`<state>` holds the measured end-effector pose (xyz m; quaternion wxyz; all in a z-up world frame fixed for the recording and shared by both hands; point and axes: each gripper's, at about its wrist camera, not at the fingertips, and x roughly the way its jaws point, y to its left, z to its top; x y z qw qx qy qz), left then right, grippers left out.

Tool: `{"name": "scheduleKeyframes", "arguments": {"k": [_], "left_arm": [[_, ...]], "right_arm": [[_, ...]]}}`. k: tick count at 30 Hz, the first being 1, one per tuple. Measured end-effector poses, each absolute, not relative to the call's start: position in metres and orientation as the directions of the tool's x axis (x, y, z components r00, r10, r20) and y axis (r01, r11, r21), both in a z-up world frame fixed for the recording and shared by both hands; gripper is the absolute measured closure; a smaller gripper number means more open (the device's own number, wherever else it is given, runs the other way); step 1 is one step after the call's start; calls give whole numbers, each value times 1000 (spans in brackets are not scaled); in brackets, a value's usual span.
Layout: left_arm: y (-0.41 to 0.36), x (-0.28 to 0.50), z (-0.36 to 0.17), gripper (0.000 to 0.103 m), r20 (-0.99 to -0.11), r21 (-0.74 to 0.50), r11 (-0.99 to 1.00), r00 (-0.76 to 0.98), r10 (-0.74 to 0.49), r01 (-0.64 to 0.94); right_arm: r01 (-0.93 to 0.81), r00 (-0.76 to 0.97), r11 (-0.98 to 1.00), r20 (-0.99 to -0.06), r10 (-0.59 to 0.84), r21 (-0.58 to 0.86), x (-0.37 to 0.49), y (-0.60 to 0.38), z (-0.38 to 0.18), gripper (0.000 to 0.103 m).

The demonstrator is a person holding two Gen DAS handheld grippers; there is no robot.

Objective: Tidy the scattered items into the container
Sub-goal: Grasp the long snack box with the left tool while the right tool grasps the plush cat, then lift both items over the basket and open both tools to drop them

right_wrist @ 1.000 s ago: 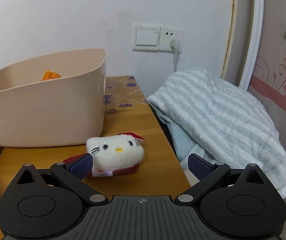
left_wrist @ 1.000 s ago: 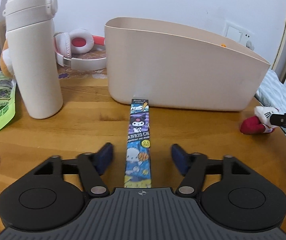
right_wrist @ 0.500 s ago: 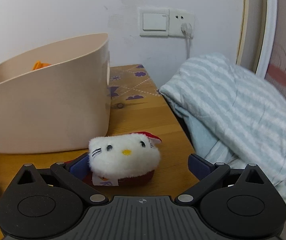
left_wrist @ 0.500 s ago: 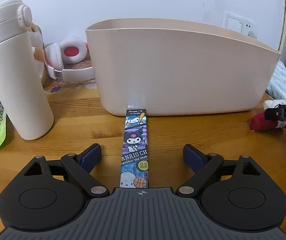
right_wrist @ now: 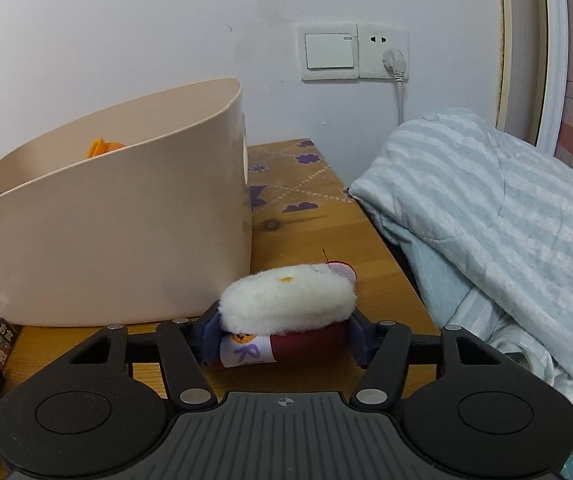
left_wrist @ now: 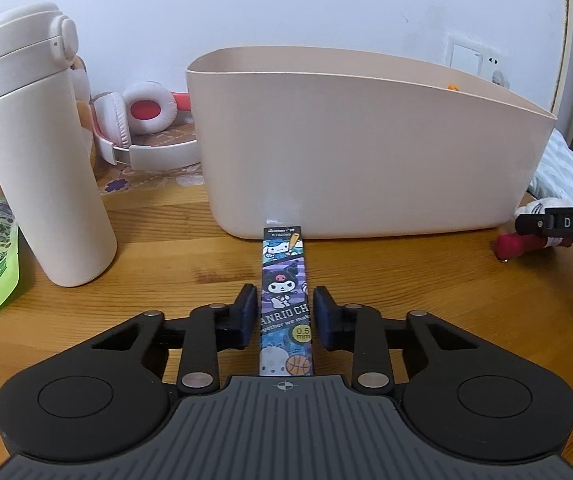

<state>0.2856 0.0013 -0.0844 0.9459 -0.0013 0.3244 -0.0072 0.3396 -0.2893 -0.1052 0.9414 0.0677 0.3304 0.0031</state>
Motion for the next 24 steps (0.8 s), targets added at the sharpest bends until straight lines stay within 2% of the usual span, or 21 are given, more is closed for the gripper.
{"name": "scheduleKeyframes", "arguments": {"k": [7, 15, 24], "left_arm": [[5, 283, -83, 80, -619, -40, 999, 785, -27, 3], [6, 269, -77, 80, -620, -65, 998, 782, -59, 23], [13, 238, -55, 80, -583, -89, 994, 807, -97, 55]], "right_arm": [[19, 801, 996, -597, 34, 82, 325, -281, -100, 48], [-29, 830, 995, -553, 78, 97, 293, -273, -77, 48], [-105, 860, 991, -494, 132, 81, 253, -260, -42, 48]]}}
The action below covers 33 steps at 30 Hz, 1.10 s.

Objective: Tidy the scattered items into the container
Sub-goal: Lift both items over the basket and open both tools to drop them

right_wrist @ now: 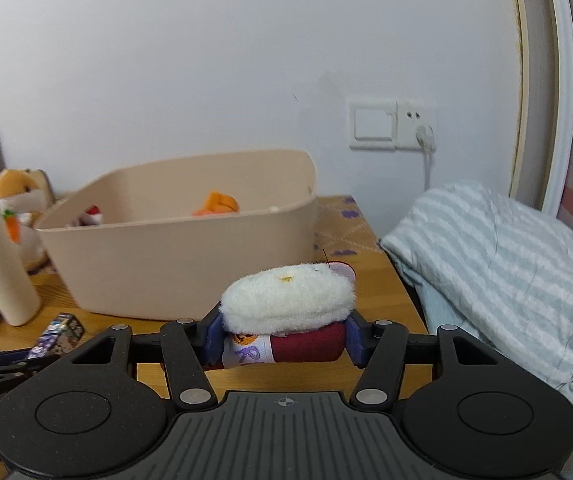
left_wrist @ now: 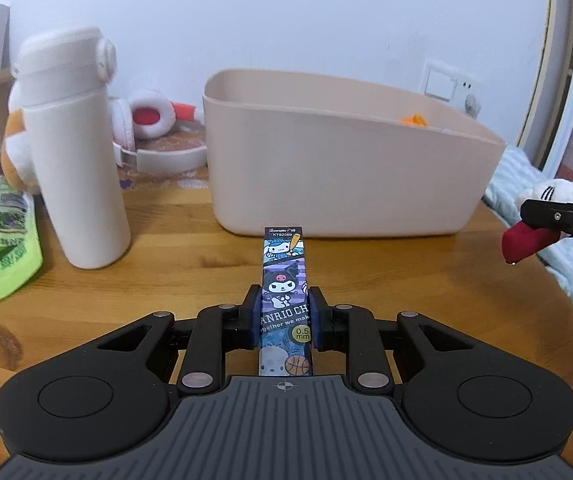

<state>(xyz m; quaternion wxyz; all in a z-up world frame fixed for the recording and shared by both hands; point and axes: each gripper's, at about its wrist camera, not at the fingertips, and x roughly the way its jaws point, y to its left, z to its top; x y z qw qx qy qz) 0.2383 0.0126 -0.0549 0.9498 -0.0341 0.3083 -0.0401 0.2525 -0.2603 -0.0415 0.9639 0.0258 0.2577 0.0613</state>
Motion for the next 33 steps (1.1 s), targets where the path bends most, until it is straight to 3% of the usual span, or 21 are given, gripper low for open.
{"name": "scheduleKeyframes", "arguments": {"k": [23, 33], "left_arm": [[25, 239, 45, 80, -369, -144, 987, 921, -121, 72], [21, 289, 78, 80, -328, -127, 991, 942, -78, 37]], "right_arm": [[-178, 923, 983, -339, 184, 47, 241, -226, 41, 48], [-170, 921, 982, -343, 186, 78, 288, -220, 58, 48]]}}
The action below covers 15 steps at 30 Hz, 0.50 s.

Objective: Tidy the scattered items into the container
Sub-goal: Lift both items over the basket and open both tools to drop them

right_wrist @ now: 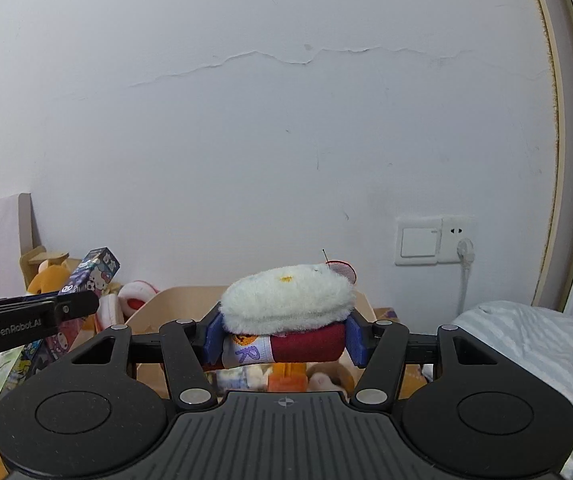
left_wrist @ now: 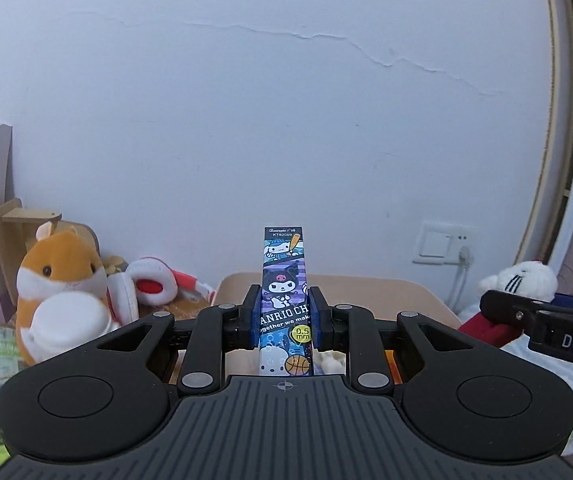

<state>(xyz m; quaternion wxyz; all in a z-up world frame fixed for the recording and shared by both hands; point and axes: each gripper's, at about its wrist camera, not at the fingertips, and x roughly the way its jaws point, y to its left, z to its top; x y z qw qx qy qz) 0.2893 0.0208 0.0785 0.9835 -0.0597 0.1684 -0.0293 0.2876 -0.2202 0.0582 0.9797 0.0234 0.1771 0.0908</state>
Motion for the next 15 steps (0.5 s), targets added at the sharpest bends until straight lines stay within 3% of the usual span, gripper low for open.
{"name": "scheduleKeyframes", "arguments": {"k": [15], "left_arm": [[-4, 351, 64, 80, -385, -61, 998, 922, -30, 7]], "right_arm": [[-145, 910, 984, -375, 174, 106, 352, -223, 36, 48]]}}
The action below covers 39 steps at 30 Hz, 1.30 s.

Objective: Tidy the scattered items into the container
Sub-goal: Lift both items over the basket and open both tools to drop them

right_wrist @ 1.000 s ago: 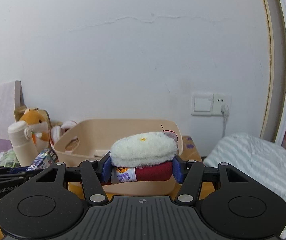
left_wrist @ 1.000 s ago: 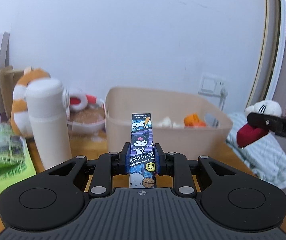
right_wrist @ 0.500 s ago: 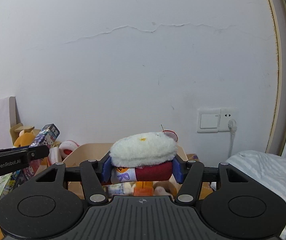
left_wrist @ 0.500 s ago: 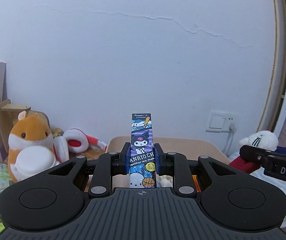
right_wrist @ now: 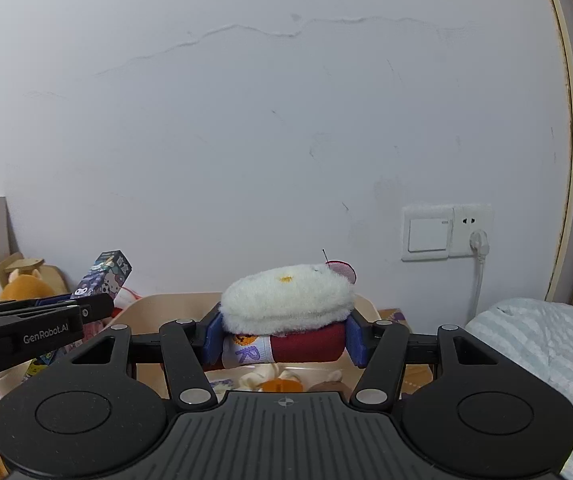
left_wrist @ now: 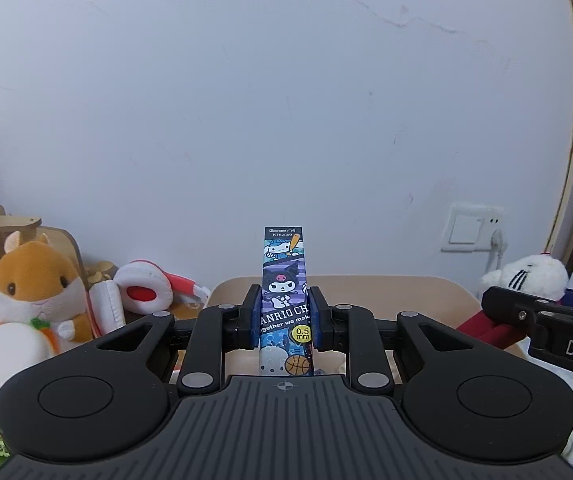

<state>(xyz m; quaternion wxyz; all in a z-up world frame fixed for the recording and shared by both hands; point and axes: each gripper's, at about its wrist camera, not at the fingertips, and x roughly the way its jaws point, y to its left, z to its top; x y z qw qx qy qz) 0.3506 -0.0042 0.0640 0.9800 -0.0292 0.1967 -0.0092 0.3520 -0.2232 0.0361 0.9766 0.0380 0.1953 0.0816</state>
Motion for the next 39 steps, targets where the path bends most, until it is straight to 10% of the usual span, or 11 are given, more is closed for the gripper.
{"name": "scheduleKeyframes", "arguments": {"k": [30, 39], "left_arm": [[-22, 421, 1, 79, -605, -11, 999, 796, -36, 37], [-23, 421, -4, 32, -592, -30, 999, 805, -36, 23]], "right_arm": [[-99, 859, 995, -503, 99, 26, 404, -219, -15, 38], [-82, 882, 993, -457, 114, 88, 386, -227, -7, 12]]}}
